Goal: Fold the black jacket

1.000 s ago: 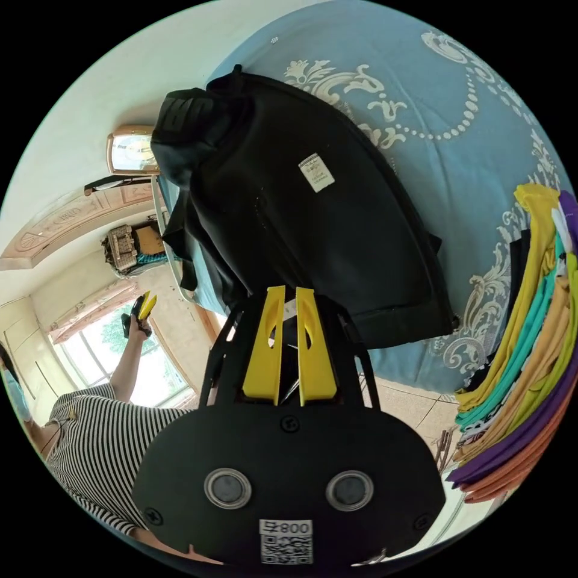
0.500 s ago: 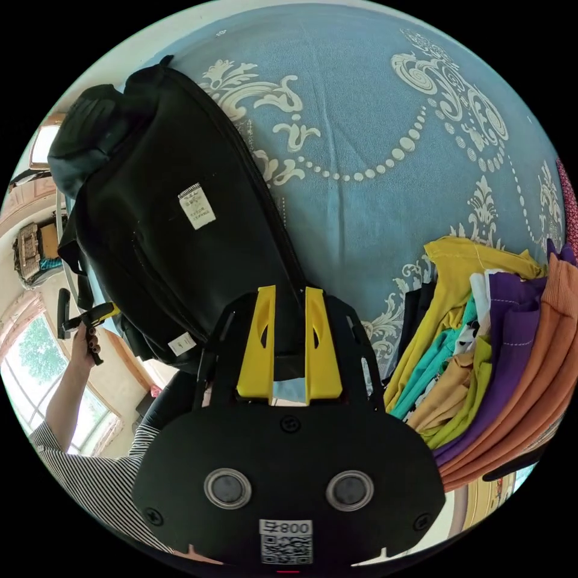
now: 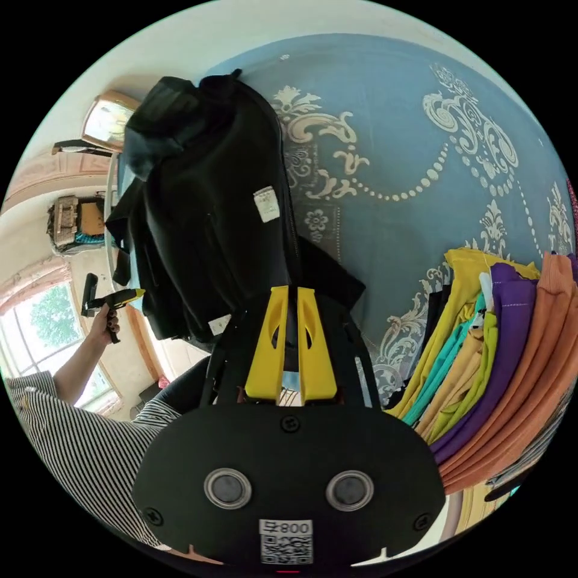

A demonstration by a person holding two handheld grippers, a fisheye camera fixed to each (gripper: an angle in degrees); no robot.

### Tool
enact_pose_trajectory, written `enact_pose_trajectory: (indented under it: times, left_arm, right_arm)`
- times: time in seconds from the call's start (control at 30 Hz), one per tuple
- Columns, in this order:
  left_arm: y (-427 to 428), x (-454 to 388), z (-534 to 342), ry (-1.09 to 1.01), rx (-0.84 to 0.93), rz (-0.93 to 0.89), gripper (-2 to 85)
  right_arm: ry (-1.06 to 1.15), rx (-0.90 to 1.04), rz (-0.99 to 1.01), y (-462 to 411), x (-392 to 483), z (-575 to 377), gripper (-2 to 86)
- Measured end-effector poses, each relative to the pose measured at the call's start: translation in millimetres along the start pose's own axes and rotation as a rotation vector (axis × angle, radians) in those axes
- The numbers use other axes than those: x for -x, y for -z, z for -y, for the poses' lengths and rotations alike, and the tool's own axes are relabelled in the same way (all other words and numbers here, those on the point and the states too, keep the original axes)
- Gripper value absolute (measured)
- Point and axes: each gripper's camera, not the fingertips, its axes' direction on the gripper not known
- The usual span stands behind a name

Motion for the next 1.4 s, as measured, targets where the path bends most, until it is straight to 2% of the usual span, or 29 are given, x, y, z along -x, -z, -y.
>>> enact_pose_trajectory:
  times: [0.17,0.27,0.33,0.4,0.47,0.57,0.7,0.8,0.93,1.03,1.2,1.4]
  left_arm:
    - [57.3,56.7,-43.9,0.115,-0.147,-0.004,0.9]
    - [79.0,87.6,-66.3,0.198,-0.226,-0.003,1.5]
    - [83.0,97.8,-76.7,0.238,-0.252,-0.002,2.7]
    - [78.1,96.2,-77.8,0.23,-0.255,-0.018,3.6]
    - [66.8,88.7,-72.0,0.192,-0.23,-0.045,4.5]
    - [36.6,64.7,-50.9,0.088,-0.152,-0.092,6.0]
    - [-15.4,8.9,-4.1,-0.109,-0.042,-0.147,7.5]
    - [-51.1,-39.9,32.5,-0.256,0.032,-0.132,8.6]
    - [-90.6,-90.6,71.8,-0.41,0.103,0.05,9.4]
    - [-116.2,-94.7,90.6,-0.409,0.146,0.152,8.3]
    - [-132.7,-91.3,99.0,-0.376,0.164,0.135,5.9]
    - [-105.3,-93.9,87.9,-0.38,0.001,0.179,7.0]
  right_arm:
    - [0.191,-0.057,0.344,21.5,112.0,-33.7,2.6]
    - [0.327,0.011,0.526,-29.0,204.3,-23.8,2.6]
    - [0.365,0.16,0.579,-98.6,256.5,-9.0,2.3]
    - [0.34,0.246,0.607,-138.4,261.9,-6.3,2.1]
    - [0.266,0.249,0.617,-149.7,237.1,-11.9,2.4]
    - [0.132,0.143,0.463,-118.5,166.5,-18.9,3.9]
    - [0.023,0.013,0.094,-58.0,87.9,11.7,8.4]
    - [0.079,0.023,-0.067,-52.1,89.7,62.6,9.3]
    - [0.235,0.161,-0.325,-109.2,140.7,123.8,9.4]
    - [0.285,0.255,-0.428,-155.8,163.5,143.3,8.9]
    - [0.354,0.25,-0.474,-169.2,189.1,145.7,5.7]
    - [0.374,0.302,-0.433,-186.1,196.8,164.7,2.2]
